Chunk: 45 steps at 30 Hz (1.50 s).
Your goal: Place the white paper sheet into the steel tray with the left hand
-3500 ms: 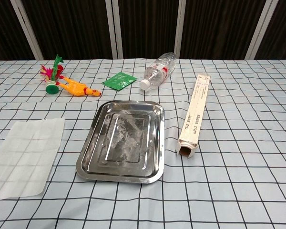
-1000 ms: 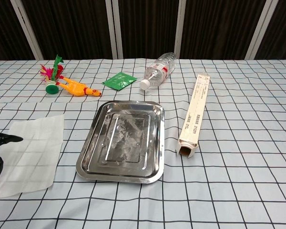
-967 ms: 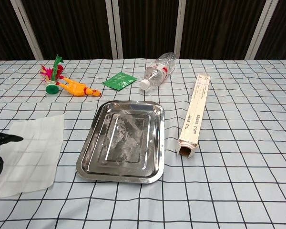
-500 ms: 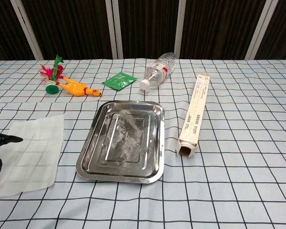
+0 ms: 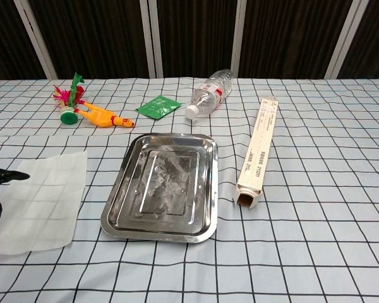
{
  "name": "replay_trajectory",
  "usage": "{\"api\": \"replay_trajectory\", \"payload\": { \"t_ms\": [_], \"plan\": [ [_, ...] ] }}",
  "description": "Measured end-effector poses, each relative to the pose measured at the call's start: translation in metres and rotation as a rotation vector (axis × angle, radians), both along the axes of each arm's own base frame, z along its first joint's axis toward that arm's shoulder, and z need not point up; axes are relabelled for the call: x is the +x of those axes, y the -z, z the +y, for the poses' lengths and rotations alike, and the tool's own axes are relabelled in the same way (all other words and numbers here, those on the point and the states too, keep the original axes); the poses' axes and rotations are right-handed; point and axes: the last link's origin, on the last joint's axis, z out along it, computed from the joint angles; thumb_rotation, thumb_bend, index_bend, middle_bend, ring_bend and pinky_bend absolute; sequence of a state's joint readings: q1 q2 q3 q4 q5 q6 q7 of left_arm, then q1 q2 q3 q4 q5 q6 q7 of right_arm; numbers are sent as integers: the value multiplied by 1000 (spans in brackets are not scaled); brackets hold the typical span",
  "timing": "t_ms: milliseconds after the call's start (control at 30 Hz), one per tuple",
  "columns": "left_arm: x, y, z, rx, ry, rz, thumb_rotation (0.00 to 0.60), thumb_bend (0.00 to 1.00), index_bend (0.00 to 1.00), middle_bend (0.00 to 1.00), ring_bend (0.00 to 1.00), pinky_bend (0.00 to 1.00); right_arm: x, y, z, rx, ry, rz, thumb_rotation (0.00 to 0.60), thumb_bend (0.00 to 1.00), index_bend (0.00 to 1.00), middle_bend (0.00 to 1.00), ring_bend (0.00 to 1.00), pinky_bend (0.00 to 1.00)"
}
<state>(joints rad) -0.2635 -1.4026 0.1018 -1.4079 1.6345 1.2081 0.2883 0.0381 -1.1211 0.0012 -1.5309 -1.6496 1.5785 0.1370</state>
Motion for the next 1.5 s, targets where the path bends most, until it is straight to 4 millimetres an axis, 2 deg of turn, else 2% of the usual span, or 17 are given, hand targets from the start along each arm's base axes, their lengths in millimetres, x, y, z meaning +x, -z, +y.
{"api": "replay_trajectory", "payload": {
  "t_ms": [267,600,833,933,1067,1233,1500],
  "plan": [
    [31,-26,38,115,98,-46,600,482,592,0,0,0,0,0,0,0,-2,1,600,291,0,0,0,0],
    [99,-60,92,223,264,-77,600,483,598,6,0,0,0,0,-1,0,1,0,600,290,0,0,0,0],
    [148,-70,118,272,339,-134,600,483,595,12,0,0,0,0,-1,-2,1,0,600,290,0,0,0,0],
    [169,-67,122,274,352,-170,600,483,596,13,0,0,-1,-1,-1,-1,2,-1,600,290,0,0,0,0],
    [189,-57,118,256,373,-203,600,483,598,14,0,0,-1,-1,-1,-1,0,-3,600,290,0,0,0,0],
    [198,-42,108,224,408,-210,600,483,599,20,0,0,-1,-1,-1,0,0,-4,600,290,0,0,0,0],
    [212,-26,107,210,422,-266,600,483,595,21,0,0,-1,-1,-1,2,4,-2,600,290,0,0,0,0]
  ]
}}
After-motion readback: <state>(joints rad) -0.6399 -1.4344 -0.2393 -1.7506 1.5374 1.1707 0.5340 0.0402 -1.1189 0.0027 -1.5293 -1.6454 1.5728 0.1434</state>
